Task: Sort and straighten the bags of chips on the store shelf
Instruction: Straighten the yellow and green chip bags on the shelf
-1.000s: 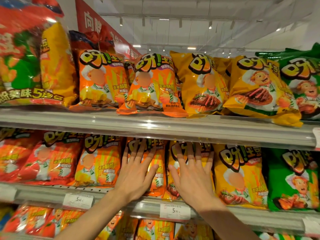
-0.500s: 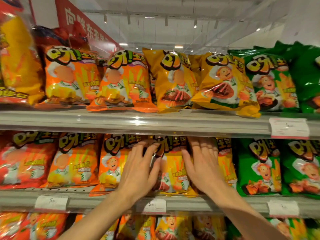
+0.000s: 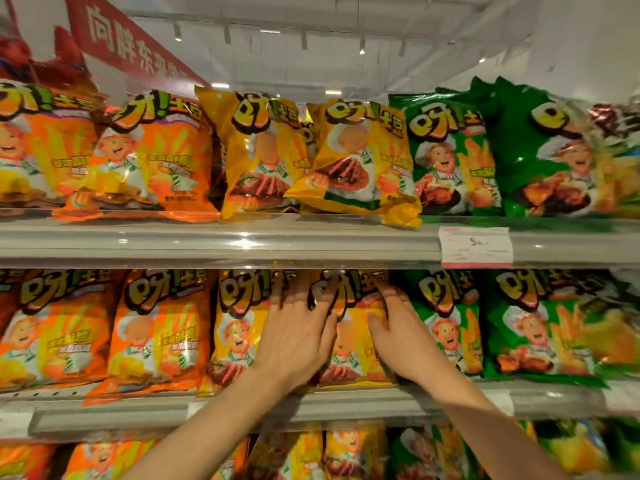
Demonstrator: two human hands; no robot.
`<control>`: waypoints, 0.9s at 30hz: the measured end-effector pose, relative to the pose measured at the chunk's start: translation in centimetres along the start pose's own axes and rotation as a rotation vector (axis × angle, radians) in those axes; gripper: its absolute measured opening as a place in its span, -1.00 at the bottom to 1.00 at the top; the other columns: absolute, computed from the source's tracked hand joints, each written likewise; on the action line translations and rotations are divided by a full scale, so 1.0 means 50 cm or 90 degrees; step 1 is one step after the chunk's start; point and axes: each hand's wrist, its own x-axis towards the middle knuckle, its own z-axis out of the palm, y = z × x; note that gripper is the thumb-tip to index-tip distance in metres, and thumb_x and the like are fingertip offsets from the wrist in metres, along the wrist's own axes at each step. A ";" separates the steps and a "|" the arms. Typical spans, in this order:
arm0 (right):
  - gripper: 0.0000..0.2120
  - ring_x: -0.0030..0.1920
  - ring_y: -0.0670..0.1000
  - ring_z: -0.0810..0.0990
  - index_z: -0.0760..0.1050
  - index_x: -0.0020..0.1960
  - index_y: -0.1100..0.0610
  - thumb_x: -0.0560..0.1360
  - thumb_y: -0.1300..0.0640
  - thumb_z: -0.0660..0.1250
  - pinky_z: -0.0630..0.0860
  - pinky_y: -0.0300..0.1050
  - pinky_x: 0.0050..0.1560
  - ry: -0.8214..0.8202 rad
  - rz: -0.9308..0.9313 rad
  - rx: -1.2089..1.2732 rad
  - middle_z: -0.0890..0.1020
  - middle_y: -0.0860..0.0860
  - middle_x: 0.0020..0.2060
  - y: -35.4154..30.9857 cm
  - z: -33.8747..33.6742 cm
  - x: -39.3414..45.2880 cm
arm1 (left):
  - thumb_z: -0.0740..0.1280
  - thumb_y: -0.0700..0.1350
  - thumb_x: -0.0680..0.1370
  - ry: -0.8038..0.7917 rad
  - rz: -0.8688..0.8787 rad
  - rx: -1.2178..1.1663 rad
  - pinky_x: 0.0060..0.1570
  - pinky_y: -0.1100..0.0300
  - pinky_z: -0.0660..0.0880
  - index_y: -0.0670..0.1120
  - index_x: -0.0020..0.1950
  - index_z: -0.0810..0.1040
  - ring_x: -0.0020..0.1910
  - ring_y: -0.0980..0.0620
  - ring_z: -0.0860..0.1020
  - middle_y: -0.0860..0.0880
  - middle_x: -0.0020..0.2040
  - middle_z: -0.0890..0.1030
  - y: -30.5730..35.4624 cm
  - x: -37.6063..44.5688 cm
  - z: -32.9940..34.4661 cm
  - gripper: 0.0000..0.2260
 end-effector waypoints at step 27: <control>-0.50 0.15 0.28 0.59 0.61 0.19 0.07 0.60 -0.21 0.05 0.30 0.47 0.30 0.057 -0.032 -0.382 0.68 0.18 0.03 -0.078 0.096 0.008 | 0.04 0.17 0.64 -0.030 -0.068 0.005 0.46 -0.22 0.09 0.02 0.47 0.44 0.45 -0.20 0.38 -0.17 0.41 0.50 -0.106 -0.051 -0.024 -0.53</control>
